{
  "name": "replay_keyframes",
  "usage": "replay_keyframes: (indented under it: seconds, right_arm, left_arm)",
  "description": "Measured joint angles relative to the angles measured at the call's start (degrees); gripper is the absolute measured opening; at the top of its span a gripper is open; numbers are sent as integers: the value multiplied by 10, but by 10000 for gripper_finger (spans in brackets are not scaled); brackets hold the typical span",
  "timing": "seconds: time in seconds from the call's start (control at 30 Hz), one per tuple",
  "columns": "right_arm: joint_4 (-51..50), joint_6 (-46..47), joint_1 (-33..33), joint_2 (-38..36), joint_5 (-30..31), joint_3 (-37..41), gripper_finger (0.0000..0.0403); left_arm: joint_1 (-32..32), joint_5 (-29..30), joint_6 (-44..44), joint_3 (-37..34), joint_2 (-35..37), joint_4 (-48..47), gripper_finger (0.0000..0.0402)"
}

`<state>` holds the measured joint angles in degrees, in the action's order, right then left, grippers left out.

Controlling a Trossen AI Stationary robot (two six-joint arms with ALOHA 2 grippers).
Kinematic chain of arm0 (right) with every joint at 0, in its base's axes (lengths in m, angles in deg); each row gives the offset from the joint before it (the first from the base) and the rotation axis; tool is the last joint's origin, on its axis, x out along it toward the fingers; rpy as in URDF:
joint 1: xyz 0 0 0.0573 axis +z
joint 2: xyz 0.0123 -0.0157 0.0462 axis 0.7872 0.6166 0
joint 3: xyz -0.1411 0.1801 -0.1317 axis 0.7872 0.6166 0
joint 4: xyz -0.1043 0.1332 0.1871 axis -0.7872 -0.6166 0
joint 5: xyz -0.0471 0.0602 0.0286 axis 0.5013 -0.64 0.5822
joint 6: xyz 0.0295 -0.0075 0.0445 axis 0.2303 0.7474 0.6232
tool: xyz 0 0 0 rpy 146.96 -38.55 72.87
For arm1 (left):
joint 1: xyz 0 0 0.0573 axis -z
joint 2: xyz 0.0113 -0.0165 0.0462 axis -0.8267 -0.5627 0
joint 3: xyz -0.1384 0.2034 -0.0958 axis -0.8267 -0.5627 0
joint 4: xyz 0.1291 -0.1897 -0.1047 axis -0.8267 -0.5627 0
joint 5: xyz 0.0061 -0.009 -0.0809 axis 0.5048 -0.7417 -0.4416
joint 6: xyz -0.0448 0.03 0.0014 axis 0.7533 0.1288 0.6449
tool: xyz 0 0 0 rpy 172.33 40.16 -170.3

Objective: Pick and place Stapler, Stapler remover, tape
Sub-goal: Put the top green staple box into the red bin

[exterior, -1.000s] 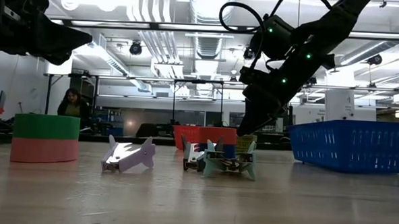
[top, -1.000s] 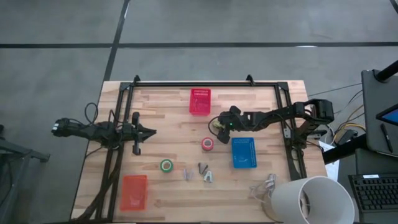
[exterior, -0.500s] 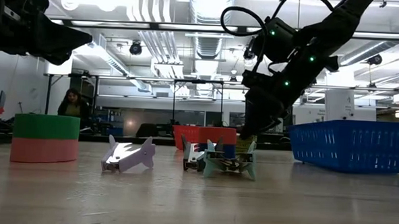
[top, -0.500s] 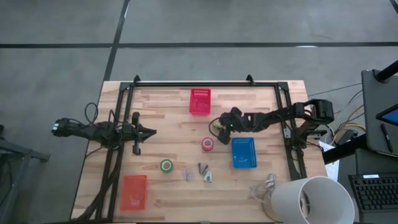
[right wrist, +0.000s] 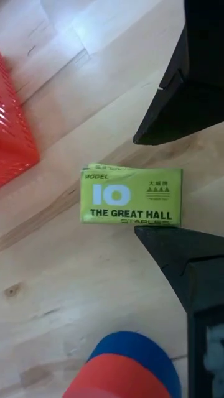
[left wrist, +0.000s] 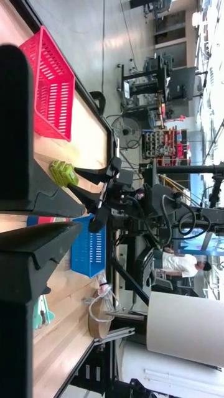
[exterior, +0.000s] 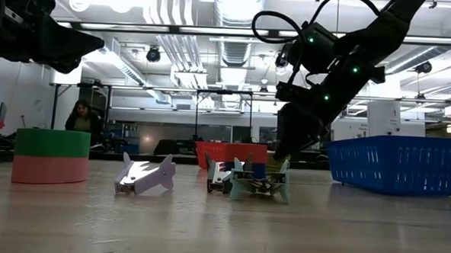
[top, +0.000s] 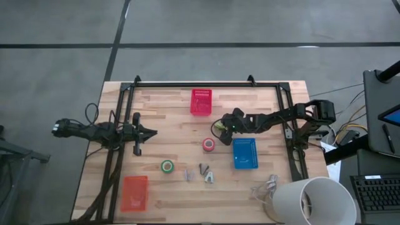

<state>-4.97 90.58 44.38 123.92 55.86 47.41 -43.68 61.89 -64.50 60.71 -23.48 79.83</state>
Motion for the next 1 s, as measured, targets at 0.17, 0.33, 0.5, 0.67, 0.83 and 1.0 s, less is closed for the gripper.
replay_keyframes:
  seconds: [0.17, 0.33, 0.5, 0.67, 0.83, 1.0]
  right_arm:
    - [6, -7, 0, 0, 3, 0, 175]
    - [7, -15, 0, 0, 3, 0, 137]
    - [12, -32, 0, 0, 3, 0, 105]
    - [15, -39, 0, 0, 3, 0, 105]
    - [18, -47, 0, 0, 1, 0, 119]
    - [24, -72, 0, -1, 1, -18, 109]
  left_arm:
    - [0, 0, 0, 0, 0, 0, 26]
    - [0, 0, 0, 0, 0, 0, 26]
    - [0, 0, 0, 0, 0, 0, 26]
    - [0, 0, 0, 0, 0, 0, 26]
    - [0, 0, 0, 0, 0, 0, 26]
    - [0, 0, 0, 0, 0, 0, 26]
